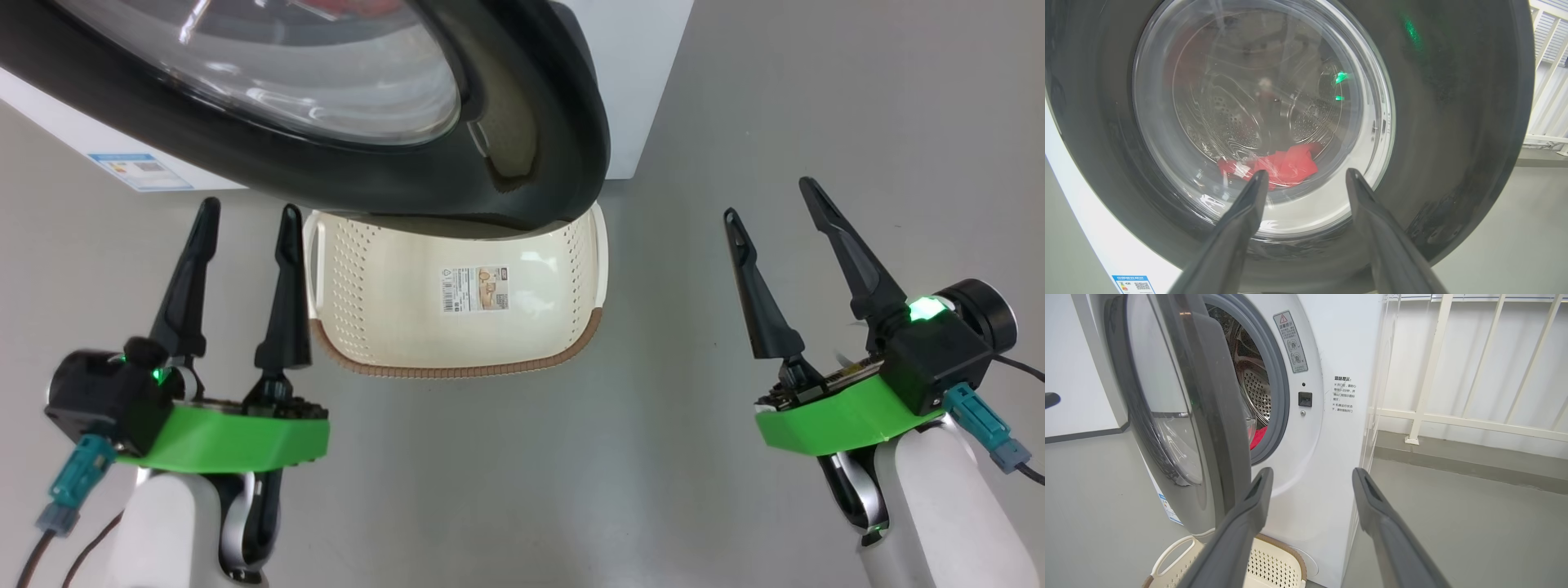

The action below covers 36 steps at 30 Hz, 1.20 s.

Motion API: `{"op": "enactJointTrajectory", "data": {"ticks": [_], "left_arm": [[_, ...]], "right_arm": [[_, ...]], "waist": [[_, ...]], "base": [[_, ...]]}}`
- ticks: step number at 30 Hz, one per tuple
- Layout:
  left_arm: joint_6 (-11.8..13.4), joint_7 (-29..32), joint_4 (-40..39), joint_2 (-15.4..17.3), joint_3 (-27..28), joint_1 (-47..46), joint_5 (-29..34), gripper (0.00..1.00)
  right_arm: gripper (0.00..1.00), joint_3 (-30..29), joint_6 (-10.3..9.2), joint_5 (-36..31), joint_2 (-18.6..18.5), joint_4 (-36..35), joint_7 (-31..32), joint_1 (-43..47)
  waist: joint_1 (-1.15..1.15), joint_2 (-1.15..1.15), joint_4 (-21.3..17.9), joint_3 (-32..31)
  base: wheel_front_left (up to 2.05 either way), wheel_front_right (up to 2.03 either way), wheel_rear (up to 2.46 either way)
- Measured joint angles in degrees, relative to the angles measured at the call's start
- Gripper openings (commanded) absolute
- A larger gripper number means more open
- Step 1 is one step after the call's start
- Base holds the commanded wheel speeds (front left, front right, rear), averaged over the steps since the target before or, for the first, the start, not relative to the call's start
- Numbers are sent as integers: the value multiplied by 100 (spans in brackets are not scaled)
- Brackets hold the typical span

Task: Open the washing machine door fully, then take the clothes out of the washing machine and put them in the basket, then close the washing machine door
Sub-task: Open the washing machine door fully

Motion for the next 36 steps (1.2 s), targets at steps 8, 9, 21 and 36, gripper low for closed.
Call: {"op": "enactJointTrajectory", "data": {"ticks": [8,9,21,36], "left_arm": [[5,0,-33,0,-14,91,0,100],[7,0,-45,0,-18,91,0,100],[57,0,-140,1,-103,94,0,100],[152,0,-193,1,-214,104,-54,100]], "right_arm": [[53,-59,0,-41,0,-55,0,0],[35,-53,0,-41,0,-64,0,0],[0,127,0,2165,0,175,0,-342],[0,622,-1,6881,-192,613,1223,-1775]], "waist": [[0,0,16,4],[0,0,17,7],[0,0,65,50],[0,0,235,151]], "base": [[0,0,0],[0,0,0],[0,0,0],[0,0,0]]}}
